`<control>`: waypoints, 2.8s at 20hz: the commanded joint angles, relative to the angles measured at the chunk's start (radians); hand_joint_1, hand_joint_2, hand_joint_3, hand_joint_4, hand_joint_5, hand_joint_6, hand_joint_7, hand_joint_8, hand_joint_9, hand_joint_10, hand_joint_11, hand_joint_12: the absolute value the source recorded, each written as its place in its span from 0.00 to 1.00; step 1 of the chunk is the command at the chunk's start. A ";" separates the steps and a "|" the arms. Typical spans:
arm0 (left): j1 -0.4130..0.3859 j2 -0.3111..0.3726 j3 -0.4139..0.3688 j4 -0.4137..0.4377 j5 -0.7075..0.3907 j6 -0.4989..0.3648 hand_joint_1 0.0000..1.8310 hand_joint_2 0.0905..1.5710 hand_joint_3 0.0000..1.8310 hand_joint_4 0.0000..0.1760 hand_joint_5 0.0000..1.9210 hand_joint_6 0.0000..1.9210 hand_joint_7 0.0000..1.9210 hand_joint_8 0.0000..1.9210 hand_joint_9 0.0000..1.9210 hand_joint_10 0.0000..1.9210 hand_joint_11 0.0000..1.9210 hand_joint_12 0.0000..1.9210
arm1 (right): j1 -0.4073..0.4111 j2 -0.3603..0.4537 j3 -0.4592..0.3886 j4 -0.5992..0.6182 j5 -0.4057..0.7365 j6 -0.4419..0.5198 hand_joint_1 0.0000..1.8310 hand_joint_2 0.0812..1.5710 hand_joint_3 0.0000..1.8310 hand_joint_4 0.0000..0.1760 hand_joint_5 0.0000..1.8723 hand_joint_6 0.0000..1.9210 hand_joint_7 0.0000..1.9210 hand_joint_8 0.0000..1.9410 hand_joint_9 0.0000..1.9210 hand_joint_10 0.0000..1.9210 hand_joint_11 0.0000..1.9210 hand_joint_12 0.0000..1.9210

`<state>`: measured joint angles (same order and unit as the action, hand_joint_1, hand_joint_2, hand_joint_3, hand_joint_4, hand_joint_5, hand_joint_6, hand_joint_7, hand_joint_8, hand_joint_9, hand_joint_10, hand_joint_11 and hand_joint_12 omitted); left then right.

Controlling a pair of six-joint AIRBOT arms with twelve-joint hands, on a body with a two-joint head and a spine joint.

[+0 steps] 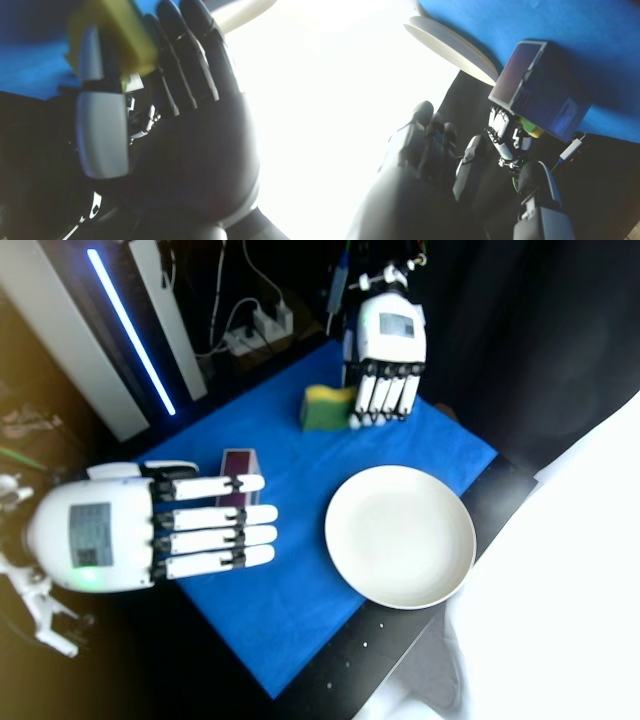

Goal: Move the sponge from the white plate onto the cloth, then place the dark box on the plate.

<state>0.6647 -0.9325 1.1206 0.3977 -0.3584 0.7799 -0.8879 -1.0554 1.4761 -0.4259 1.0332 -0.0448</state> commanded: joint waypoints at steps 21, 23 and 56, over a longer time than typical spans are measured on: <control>0.079 0.120 -0.117 -0.238 -0.510 0.092 0.43 0.41 0.00 1.00 0.00 0.00 0.00 0.00 0.01 0.00 0.00 0.26 | 0.149 -0.039 0.017 -0.216 -0.057 0.007 0.37 0.50 0.01 0.74 0.16 0.00 0.05 0.00 0.00 0.00 0.00 0.00; 0.109 0.120 -0.120 -0.274 -0.553 0.092 0.44 0.40 0.00 0.25 0.00 0.00 0.01 0.00 0.03 0.00 0.00 0.32 | 0.162 -0.053 0.026 -0.255 -0.111 0.007 0.32 0.51 0.01 0.75 0.15 0.00 0.04 0.00 0.00 0.00 0.00 0.00; 0.202 0.102 -0.124 -0.382 -0.692 0.082 0.46 0.42 0.00 1.00 0.00 0.00 0.05 0.00 0.05 0.00 0.00 0.22 | 0.498 -0.321 0.298 -0.206 -0.261 -0.013 0.84 0.51 0.23 0.00 0.53 0.49 0.51 0.55 0.53 0.57 0.50 0.68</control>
<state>0.8764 -0.8276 0.9958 0.0284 -0.9241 0.8677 -0.4072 -1.3933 1.7794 -0.6918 0.7143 -0.0578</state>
